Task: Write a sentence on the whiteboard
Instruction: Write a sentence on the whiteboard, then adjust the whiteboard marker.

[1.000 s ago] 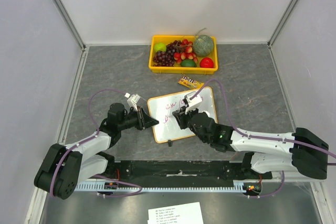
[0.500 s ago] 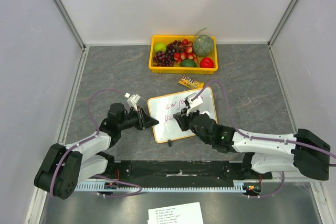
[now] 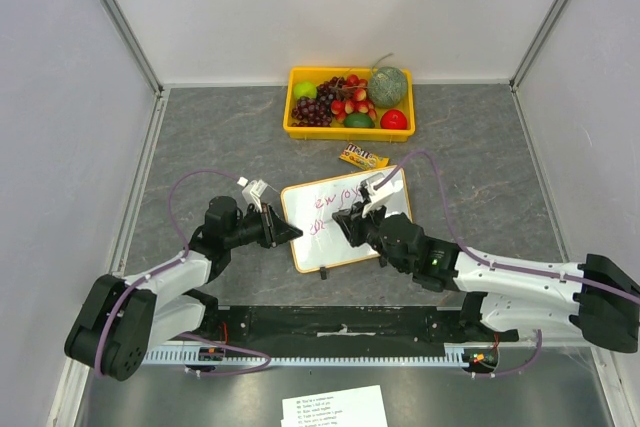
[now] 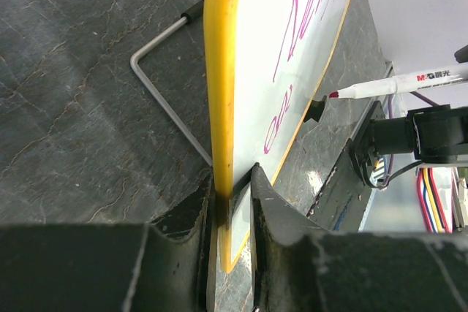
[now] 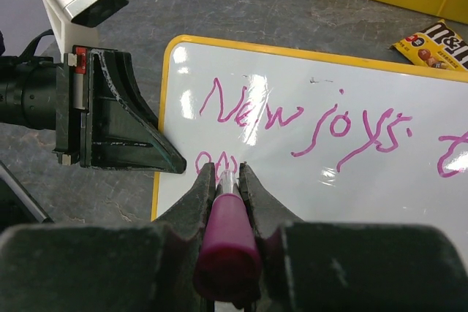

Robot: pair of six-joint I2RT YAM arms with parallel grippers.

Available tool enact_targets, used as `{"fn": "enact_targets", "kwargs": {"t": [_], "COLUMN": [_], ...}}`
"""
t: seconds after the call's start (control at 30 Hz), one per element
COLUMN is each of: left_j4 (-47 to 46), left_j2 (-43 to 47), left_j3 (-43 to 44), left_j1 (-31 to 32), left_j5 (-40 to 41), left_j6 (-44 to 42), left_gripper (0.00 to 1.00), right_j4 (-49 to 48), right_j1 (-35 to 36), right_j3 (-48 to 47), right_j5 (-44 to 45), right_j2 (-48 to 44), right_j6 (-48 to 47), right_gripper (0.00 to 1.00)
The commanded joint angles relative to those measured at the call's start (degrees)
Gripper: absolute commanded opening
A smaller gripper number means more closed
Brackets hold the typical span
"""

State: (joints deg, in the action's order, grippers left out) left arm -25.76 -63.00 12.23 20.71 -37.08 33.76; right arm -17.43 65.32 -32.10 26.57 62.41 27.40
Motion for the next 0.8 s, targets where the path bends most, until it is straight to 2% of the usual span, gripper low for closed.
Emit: {"fn": "enact_targets", "kwargs": {"t": [0.0,0.1,0.2,0.23,0.27,0.37,0.5,0.63,0.77], "left_j4": [3.25,4.92,8.60,11.14,14.74,27.48,32.35,27.80,20.24], "left_j2": [1.21,4.46,11.83,15.07,18.15,28.78,36.63,29.63,17.76], "left_j3": [0.69,-0.01,-0.71,-0.37,0.68,5.16,12.19,19.48,24.50], "left_j1": [0.03,0.12,0.03,0.38,0.65,3.01,7.49,12.94,17.08], "left_j5": [3.86,5.43,8.50,10.69,12.71,20.97,27.50,22.60,11.28], "left_j6": [-4.23,-4.23,-3.96,-3.88,-4.22,-5.02,-6.77,-9.93,-14.06], "left_gripper": [0.24,0.50,0.68,0.78,0.82,0.84,0.84,0.84,0.86], "right_j4": [0.47,0.99,2.04,2.49,3.01,4.59,6.53,5.74,3.11], "right_j1": [-1.59,-4.40,-8.35,-9.85,-11.34,-15.82,-18.73,-20.67,-22.16], "right_j3": [-2.36,-1.04,-0.42,-0.42,-0.34,-0.77,-1.83,-2.71,-2.71], "right_j5": [-3.44,-9.32,-16.18,-18.72,-21.88,-30.92,-37.89,-44.83,-49.32], "right_j2": [-2.82,-5.27,-7.91,-8.79,-9.58,-11.26,-11.96,-12.23,-13.02], "right_j6": [-0.15,0.64,1.08,1.08,1.17,1.08,0.38,1.60,5.29], "right_gripper": [0.00,0.00,0.00,0.00,0.00,0.00,0.00,0.00,0.00]}}
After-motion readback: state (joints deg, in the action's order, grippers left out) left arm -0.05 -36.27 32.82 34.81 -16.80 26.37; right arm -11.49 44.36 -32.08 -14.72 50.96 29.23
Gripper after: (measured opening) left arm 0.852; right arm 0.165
